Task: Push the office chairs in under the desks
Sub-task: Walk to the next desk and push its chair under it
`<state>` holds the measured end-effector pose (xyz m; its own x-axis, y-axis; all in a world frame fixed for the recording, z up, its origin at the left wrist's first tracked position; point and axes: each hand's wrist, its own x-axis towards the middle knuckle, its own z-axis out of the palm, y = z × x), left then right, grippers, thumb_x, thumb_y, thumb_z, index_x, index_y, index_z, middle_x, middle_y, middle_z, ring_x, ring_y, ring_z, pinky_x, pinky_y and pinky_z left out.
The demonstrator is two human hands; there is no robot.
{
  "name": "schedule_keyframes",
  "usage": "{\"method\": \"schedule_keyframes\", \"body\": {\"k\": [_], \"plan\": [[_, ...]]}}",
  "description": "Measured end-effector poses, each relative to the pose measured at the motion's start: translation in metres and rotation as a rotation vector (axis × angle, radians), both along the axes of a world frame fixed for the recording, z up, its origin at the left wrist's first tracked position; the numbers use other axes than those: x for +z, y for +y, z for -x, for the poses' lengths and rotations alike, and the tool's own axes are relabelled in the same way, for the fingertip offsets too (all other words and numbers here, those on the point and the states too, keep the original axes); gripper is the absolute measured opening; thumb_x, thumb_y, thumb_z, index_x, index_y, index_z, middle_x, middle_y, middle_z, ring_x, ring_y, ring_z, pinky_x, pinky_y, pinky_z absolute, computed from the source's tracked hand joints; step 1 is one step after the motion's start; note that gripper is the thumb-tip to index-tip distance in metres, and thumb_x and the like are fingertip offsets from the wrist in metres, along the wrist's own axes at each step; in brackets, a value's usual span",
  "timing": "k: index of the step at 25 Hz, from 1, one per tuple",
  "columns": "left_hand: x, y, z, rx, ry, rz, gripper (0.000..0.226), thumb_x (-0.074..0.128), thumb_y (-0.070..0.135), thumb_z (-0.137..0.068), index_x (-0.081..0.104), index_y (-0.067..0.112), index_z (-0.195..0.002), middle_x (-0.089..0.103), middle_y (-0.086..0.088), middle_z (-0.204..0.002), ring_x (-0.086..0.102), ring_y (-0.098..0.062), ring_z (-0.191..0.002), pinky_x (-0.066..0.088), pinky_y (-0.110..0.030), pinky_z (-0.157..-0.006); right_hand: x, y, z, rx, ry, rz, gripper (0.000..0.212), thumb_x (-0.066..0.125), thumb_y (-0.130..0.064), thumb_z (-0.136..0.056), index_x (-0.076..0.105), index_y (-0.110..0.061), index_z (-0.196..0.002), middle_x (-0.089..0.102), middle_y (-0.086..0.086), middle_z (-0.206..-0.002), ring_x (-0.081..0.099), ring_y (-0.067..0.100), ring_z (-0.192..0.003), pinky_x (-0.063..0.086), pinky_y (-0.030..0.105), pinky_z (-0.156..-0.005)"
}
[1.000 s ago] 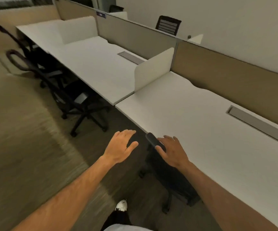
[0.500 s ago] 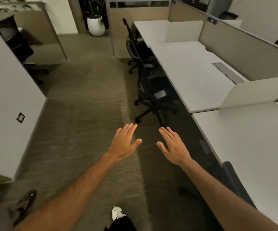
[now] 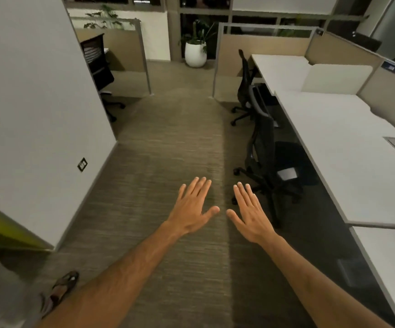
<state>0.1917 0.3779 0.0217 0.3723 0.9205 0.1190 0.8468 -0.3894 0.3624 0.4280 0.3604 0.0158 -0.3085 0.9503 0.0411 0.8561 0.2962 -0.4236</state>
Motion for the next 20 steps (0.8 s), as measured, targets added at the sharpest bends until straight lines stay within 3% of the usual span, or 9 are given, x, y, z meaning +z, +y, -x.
{"method": "schedule_keyframes", "body": {"k": [8,20], "plan": [[-0.016,0.121,0.045,0.062,0.009,0.035,0.088,0.027,0.075,-0.096,0.003,0.024,-0.163,0.001,0.003,-0.172,-0.012,-0.012,-0.156,-0.004,-0.051,-0.126,-0.019,0.138,0.048,0.015,0.005,-0.02,0.082,0.016,-0.069,-0.098,-0.006,-0.022,-0.162,-0.013,-0.004,-0.169,-0.024,0.011,-0.152,-0.007,0.041,-0.126],[0.009,0.408,0.05,0.081,0.018,0.039,0.085,0.025,0.074,-0.096,0.003,0.026,-0.163,0.001,0.003,-0.172,-0.009,-0.013,-0.156,-0.008,-0.047,-0.125,-0.002,0.429,0.057,-0.017,0.071,-0.053,0.078,0.023,-0.063,-0.103,-0.004,-0.021,-0.162,-0.011,-0.004,-0.169,-0.02,0.012,-0.154,-0.008,0.04,-0.125]]}}
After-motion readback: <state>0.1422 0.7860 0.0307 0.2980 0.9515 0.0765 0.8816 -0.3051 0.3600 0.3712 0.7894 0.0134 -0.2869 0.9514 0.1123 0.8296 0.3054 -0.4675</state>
